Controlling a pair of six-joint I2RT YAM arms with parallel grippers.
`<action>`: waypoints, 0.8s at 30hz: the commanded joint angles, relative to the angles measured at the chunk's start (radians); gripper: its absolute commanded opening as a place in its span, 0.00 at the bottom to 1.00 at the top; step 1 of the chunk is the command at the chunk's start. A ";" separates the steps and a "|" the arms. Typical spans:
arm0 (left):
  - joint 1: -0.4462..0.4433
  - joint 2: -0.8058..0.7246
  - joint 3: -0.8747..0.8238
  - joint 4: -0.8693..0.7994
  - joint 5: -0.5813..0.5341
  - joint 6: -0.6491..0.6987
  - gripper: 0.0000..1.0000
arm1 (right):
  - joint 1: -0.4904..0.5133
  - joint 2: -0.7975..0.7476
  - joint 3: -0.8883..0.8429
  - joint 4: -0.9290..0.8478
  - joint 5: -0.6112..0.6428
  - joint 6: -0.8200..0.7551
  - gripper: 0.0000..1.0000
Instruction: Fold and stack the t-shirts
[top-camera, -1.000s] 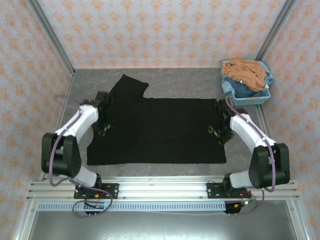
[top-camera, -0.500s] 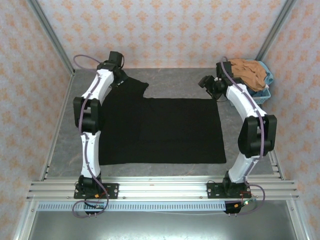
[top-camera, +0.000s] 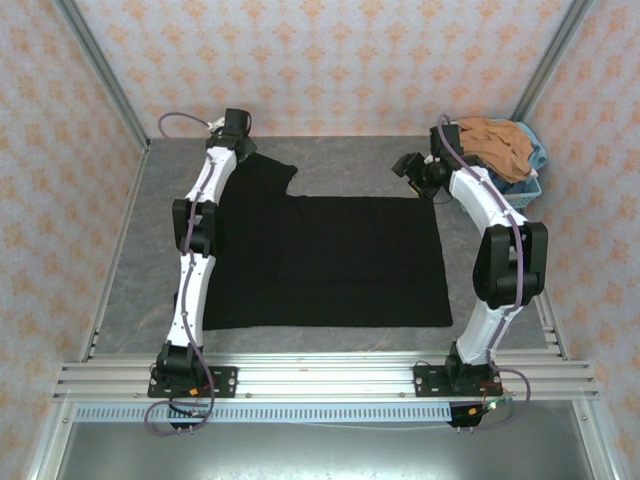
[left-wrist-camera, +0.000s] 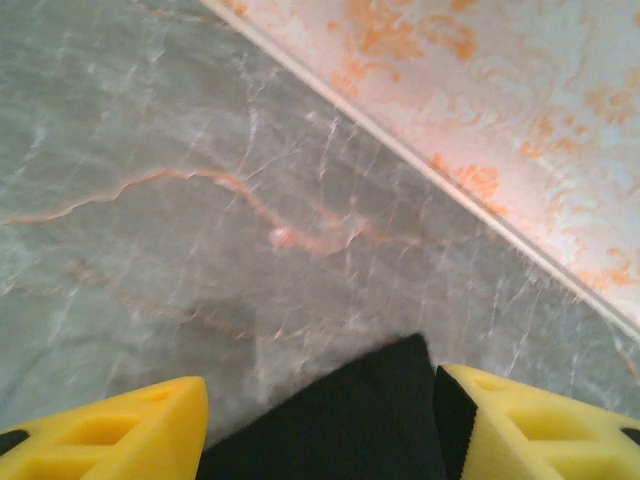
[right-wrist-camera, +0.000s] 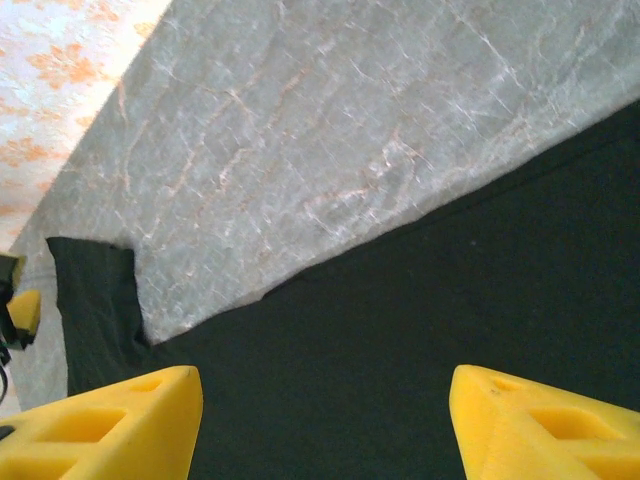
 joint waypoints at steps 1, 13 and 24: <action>0.002 0.037 0.051 0.029 -0.020 -0.048 0.64 | -0.010 -0.051 -0.033 0.015 -0.006 0.008 0.67; -0.015 0.087 0.060 -0.224 0.265 -0.066 0.66 | -0.023 -0.028 -0.012 0.021 -0.024 0.012 0.67; -0.053 0.005 -0.023 -0.457 0.102 0.034 0.64 | -0.023 0.000 0.009 0.020 -0.020 0.006 0.67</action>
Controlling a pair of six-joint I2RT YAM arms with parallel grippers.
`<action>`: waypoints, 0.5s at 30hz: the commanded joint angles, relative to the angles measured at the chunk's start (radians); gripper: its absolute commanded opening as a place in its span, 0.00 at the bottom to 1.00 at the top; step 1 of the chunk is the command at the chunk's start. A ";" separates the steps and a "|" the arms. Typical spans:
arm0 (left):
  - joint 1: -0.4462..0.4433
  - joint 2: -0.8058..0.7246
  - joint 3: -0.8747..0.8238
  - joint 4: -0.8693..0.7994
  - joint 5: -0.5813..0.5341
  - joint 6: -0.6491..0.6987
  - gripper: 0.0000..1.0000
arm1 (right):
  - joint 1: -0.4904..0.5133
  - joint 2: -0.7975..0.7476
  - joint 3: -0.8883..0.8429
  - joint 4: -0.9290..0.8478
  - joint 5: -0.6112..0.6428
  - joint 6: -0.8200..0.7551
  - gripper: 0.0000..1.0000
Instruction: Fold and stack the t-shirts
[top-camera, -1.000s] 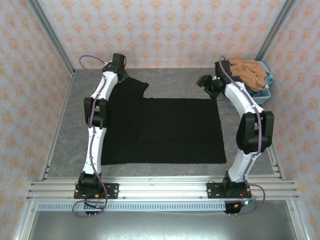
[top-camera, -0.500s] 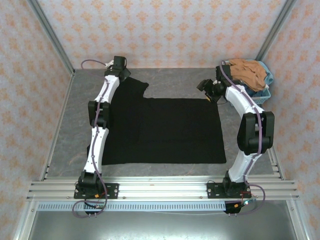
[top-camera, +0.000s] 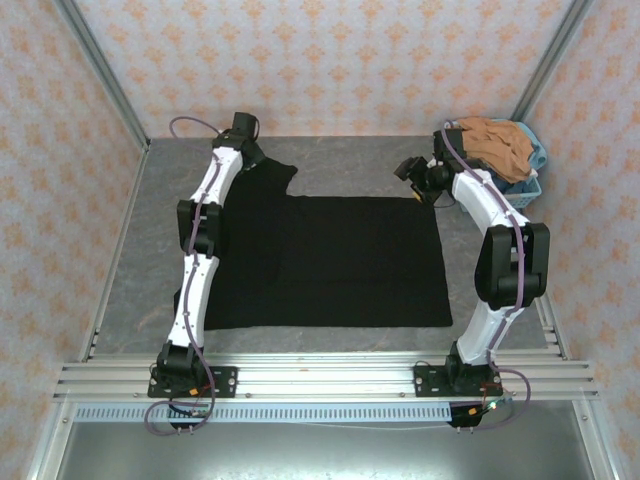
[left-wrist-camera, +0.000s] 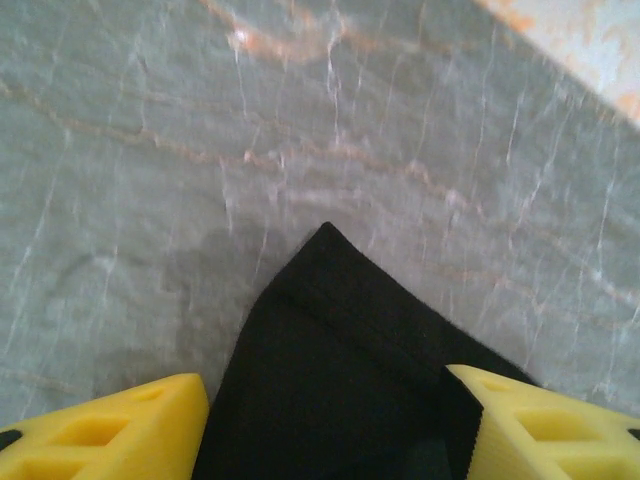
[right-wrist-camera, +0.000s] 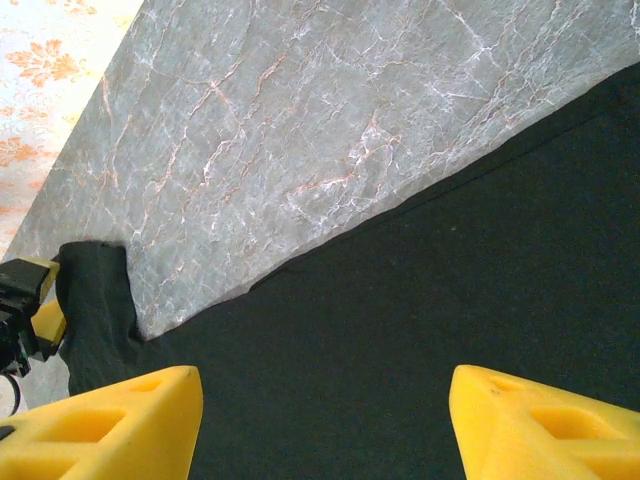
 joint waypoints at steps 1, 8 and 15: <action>-0.016 0.021 -0.014 -0.258 0.004 0.021 0.64 | -0.004 0.009 0.035 0.002 0.016 -0.009 0.67; -0.016 0.055 -0.014 -0.280 0.032 0.038 0.27 | -0.004 0.068 0.064 -0.057 0.185 -0.036 0.67; -0.017 -0.049 -0.042 -0.258 -0.052 0.060 0.00 | -0.004 0.168 0.148 -0.076 0.386 -0.025 0.64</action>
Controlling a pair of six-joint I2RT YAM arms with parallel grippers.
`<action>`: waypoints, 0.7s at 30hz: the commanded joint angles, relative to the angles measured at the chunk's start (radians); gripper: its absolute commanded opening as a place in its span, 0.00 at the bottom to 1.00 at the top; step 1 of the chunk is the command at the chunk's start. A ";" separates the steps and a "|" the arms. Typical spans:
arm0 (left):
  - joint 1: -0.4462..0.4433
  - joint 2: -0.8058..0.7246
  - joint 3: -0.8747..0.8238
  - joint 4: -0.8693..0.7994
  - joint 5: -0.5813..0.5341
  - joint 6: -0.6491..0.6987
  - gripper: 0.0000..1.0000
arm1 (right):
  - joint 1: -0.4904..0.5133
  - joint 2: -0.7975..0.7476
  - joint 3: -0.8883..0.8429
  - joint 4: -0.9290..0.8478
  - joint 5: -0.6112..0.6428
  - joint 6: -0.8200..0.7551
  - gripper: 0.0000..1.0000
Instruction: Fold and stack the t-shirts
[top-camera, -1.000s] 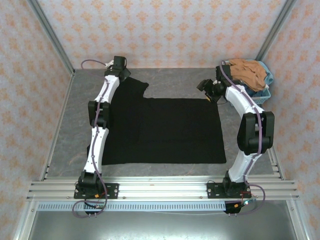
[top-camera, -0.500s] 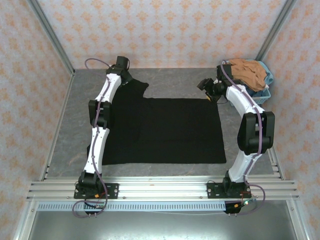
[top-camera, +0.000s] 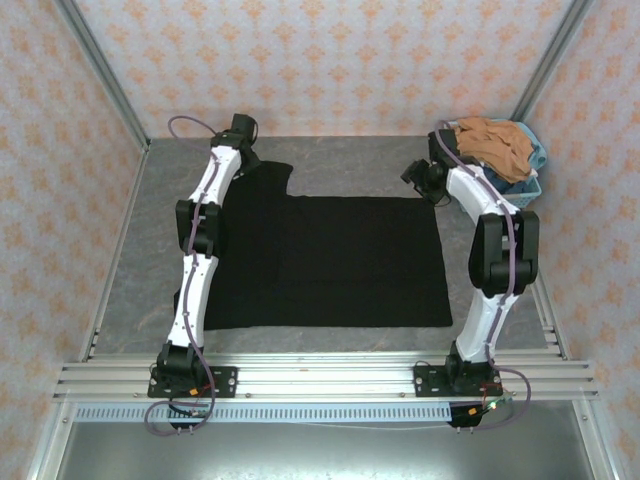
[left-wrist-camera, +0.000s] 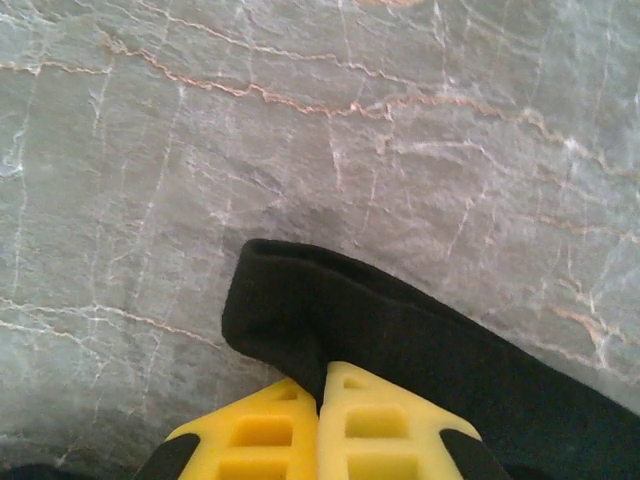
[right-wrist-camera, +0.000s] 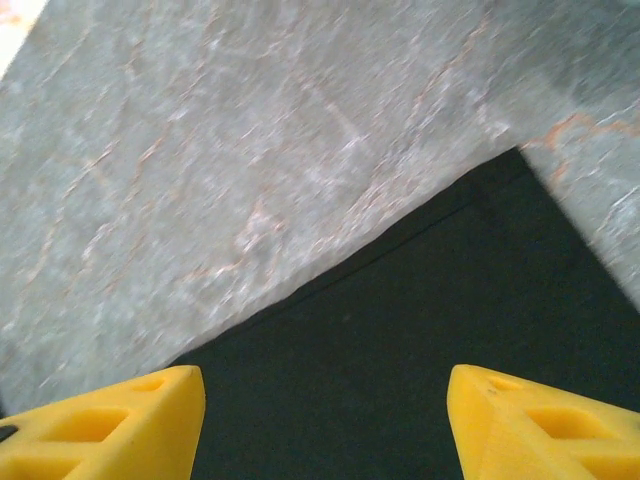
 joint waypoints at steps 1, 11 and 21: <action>-0.024 -0.067 -0.065 -0.129 -0.007 0.011 0.00 | -0.004 0.070 0.096 -0.063 0.182 0.002 0.63; -0.023 -0.222 -0.145 -0.052 0.066 0.005 0.00 | -0.005 0.298 0.348 -0.271 0.355 0.058 0.50; -0.024 -0.265 -0.185 -0.056 0.100 0.016 0.00 | -0.003 0.405 0.399 -0.309 0.345 0.099 0.47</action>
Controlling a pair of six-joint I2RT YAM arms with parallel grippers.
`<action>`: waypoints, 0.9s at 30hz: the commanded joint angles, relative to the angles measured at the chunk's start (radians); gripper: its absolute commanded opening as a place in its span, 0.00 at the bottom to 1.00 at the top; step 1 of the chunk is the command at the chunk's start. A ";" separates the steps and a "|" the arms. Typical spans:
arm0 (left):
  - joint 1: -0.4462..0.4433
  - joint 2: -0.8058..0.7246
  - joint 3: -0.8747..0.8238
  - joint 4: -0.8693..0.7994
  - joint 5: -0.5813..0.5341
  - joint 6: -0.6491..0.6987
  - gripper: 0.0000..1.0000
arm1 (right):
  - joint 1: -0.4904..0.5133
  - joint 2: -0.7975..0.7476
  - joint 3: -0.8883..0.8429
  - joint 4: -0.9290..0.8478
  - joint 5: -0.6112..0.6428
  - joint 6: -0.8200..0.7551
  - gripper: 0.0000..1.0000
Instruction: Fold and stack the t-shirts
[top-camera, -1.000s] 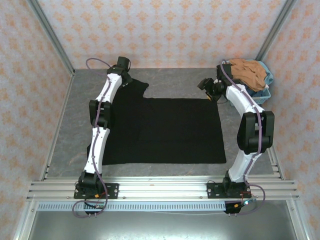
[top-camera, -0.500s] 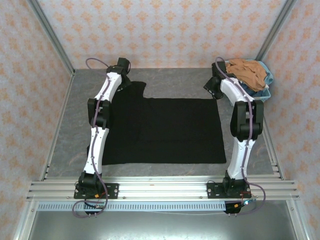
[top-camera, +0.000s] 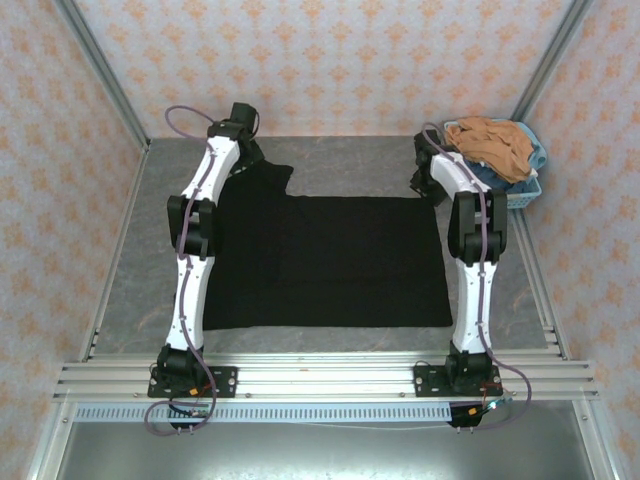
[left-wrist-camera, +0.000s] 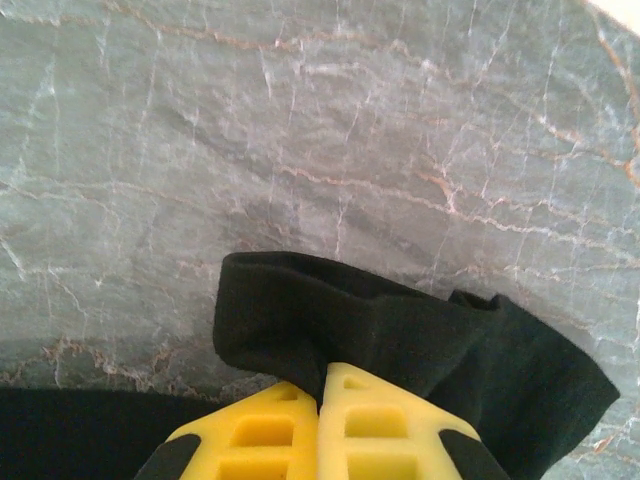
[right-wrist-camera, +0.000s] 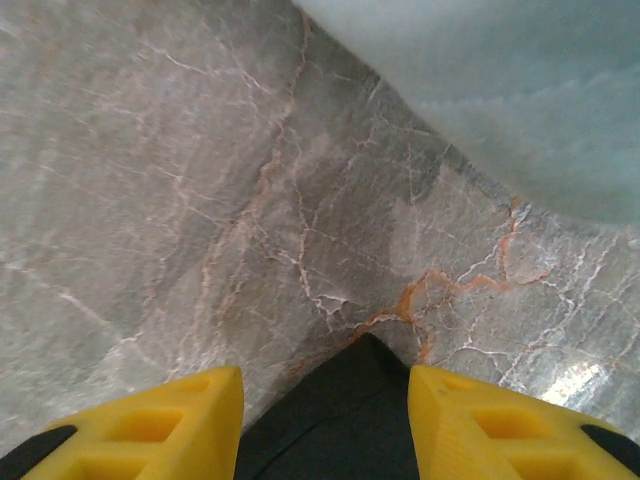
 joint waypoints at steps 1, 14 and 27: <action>0.002 -0.072 -0.028 -0.016 0.016 0.015 0.00 | -0.004 0.028 0.030 -0.054 0.048 0.026 0.47; 0.006 -0.139 -0.078 -0.026 0.015 0.038 0.00 | -0.004 0.065 0.078 -0.081 0.034 0.003 0.13; 0.005 -0.343 -0.321 0.020 -0.031 0.101 0.00 | -0.001 -0.114 -0.068 -0.020 0.048 -0.011 0.00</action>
